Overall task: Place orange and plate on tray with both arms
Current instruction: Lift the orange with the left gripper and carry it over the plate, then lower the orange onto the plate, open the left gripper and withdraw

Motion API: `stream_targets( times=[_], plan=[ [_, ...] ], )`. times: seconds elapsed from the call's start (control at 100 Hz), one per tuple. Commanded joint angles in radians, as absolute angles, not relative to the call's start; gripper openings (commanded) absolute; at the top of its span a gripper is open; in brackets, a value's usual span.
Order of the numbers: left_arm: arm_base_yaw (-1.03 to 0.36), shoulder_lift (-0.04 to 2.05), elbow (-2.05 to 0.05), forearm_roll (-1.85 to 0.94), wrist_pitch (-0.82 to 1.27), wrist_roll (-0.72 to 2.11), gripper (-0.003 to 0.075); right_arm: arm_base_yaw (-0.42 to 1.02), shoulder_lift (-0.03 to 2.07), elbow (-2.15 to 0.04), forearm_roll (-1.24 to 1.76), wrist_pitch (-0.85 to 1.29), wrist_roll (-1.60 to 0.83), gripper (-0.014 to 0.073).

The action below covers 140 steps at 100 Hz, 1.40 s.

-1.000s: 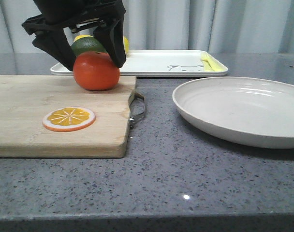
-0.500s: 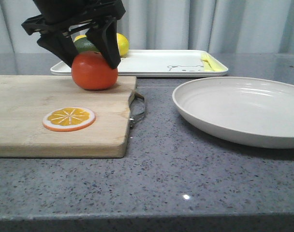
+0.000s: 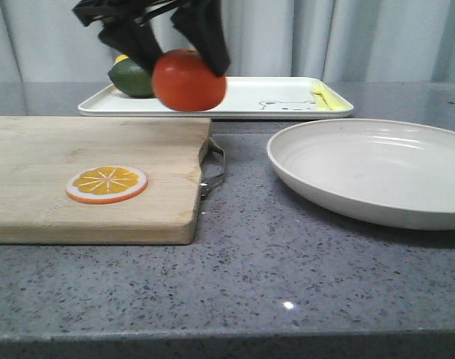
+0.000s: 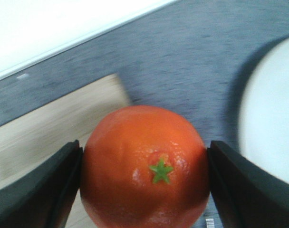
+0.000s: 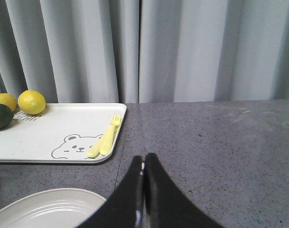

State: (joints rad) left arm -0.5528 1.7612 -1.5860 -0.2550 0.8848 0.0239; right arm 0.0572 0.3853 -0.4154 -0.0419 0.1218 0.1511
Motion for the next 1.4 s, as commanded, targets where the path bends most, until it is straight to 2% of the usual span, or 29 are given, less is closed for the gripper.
stream_targets(
  times=[0.0, 0.43, 0.94, 1.04, 1.19, 1.39],
  plan=[
    [-0.621, 1.723, -1.639, -0.288, 0.809, 0.045, 0.0330, 0.059, 0.398, -0.454, -0.046, 0.039, 0.145, -0.0060],
    [-0.856, 1.899, -1.837, -0.308, 0.807, 0.043, 0.0330, 0.059, 0.398, -0.454, -0.046, 0.051, 0.145, -0.0060],
    [-0.885, 1.961, -1.838, -0.316, 0.815, 0.043, 0.0333, 0.059, 0.398, -0.454, -0.046, 0.054, 0.145, -0.0060],
    [-0.885, 1.961, -1.838, -0.316, 0.815, 0.043, 0.0375, 0.059, 0.398, -0.454, -0.046, 0.057, 0.145, -0.0060],
    [-0.885, 1.961, -1.838, -0.316, 0.816, 0.043, 0.0488, 0.059, 0.398, -0.454, -0.046, 0.065, 0.145, -0.0060],
    [-0.883, 1.961, -1.838, -0.316, 0.820, 0.043, 0.0507, 0.059, 0.398, -0.454, -0.046, 0.067, 0.145, -0.0060]
  ],
)
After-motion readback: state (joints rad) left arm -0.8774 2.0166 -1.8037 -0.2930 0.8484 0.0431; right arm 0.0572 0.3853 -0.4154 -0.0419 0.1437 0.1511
